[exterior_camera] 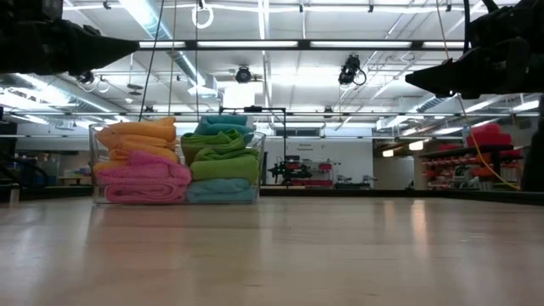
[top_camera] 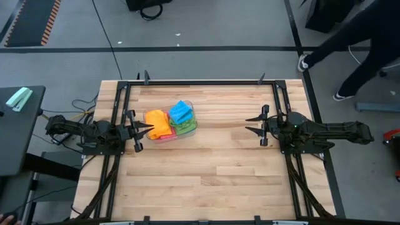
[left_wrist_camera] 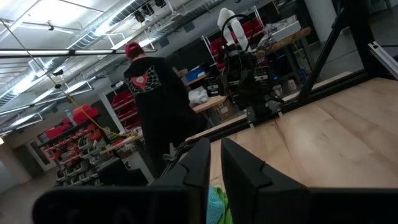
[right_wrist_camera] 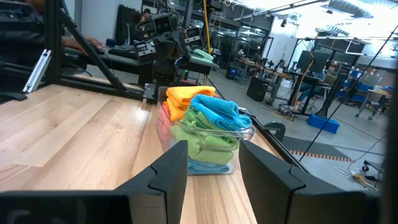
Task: Fold microfiber towels
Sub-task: Return to Home Position
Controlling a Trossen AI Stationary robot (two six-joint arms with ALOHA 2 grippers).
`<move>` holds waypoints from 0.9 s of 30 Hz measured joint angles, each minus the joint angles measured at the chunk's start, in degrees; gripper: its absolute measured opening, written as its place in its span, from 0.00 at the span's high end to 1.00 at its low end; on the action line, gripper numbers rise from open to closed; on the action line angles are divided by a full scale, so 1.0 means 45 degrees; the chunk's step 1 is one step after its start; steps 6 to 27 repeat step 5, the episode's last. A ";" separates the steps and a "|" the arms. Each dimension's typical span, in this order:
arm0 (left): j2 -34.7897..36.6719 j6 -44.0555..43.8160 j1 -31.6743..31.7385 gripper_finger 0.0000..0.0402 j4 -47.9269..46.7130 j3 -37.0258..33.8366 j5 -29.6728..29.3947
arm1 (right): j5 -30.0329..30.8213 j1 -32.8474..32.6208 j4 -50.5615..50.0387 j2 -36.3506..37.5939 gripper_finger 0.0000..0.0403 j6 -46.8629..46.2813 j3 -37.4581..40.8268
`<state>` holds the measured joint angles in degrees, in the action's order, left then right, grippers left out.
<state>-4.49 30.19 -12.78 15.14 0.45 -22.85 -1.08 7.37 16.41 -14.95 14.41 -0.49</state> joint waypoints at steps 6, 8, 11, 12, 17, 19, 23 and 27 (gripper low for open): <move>0.0000 0.0001 0.0000 0.89 0.0000 0.0000 -0.0001 | 0.0000 -0.0001 -0.0001 -0.0002 0.62 0.0000 0.0000; 0.0000 0.0001 0.0000 0.89 0.0000 0.0000 -0.0001 | 0.0000 -0.0001 -0.0001 -0.0002 0.62 0.0000 0.0000; 0.0000 0.0001 0.0000 0.89 0.0000 0.0000 -0.0001 | 0.0000 -0.0001 -0.0001 -0.0002 0.62 0.0000 0.0000; 0.0000 0.0001 0.0000 0.89 0.0000 0.0000 -0.0001 | 0.0000 -0.0001 -0.0001 -0.0002 0.62 0.0000 0.0000; 0.0000 0.0001 0.0000 0.89 0.0000 0.0000 -0.0001 | 0.0000 -0.0001 -0.0001 -0.0002 0.62 0.0000 0.0000; 0.0000 0.0001 0.0000 0.89 0.0000 0.0000 -0.0001 | 0.0000 -0.0001 -0.0001 -0.0002 0.62 0.0000 0.0000; 0.0000 0.0001 0.0000 0.89 0.0000 0.0000 -0.0001 | 0.0000 -0.0001 -0.0001 -0.0002 0.62 0.0000 0.0000; 0.0000 0.0001 0.0000 0.89 0.0000 0.0000 -0.0001 | 0.0000 -0.0001 -0.0001 -0.0002 0.62 0.0000 0.0000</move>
